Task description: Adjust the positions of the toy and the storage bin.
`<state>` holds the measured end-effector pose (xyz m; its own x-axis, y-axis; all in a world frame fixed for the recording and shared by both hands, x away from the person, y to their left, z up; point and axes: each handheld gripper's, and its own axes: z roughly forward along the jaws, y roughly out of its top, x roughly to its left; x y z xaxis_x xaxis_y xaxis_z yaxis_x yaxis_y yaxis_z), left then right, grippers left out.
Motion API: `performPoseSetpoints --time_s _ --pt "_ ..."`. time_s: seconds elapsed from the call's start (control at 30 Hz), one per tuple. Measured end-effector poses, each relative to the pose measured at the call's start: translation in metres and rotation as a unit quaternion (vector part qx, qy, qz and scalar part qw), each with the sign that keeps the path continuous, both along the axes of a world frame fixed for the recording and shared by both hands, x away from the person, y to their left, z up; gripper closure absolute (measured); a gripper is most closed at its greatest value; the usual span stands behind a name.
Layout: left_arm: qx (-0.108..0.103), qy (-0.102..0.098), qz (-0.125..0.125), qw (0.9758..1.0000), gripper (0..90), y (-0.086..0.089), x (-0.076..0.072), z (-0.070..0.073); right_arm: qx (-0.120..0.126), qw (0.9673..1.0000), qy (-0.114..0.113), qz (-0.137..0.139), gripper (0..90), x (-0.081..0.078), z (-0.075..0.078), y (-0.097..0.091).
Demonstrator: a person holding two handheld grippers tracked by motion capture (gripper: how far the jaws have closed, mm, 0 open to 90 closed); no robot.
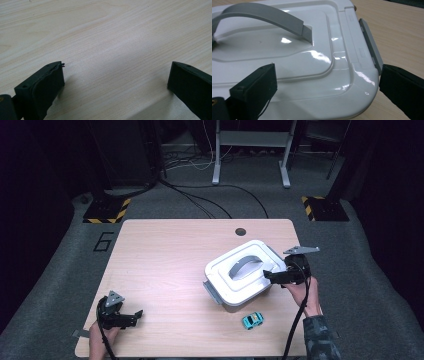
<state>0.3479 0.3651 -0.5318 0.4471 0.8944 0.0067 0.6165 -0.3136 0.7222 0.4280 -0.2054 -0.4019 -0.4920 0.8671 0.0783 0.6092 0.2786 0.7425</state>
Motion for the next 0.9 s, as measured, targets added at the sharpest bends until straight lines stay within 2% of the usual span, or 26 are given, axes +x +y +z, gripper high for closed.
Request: performPoseSetpoints --time_s 0.1,0.13,0.3,0.63,0.9 --pt "0.0 0.0 0.0 1.0 0.4 0.0 0.0 0.0 -0.01 0.9999 0.0 0.004 0.3 0.004 -0.005 0.002" --pt "0.0 0.0 0.0 1.0 0.4 0.0 0.0 0.0 -0.002 1.0 0.007 0.001 0.1 0.004 -0.006 0.003" --pt "0.0 0.001 0.0 1.0 0.4 0.0 0.0 0.0 0.006 0.9999 0.011 -0.001 0.0 0.005 -0.007 0.002" --pt "0.0 0.0 0.0 1.0 0.4 0.0 0.0 0.0 0.01 0.9999 0.008 0.005 0.0 0.005 -0.009 0.006" --pt "0.0 0.0 0.0 1.0 0.4 0.0 0.0 0.0 0.011 0.9998 0.008 0.012 0.1 0.006 -0.009 0.021"
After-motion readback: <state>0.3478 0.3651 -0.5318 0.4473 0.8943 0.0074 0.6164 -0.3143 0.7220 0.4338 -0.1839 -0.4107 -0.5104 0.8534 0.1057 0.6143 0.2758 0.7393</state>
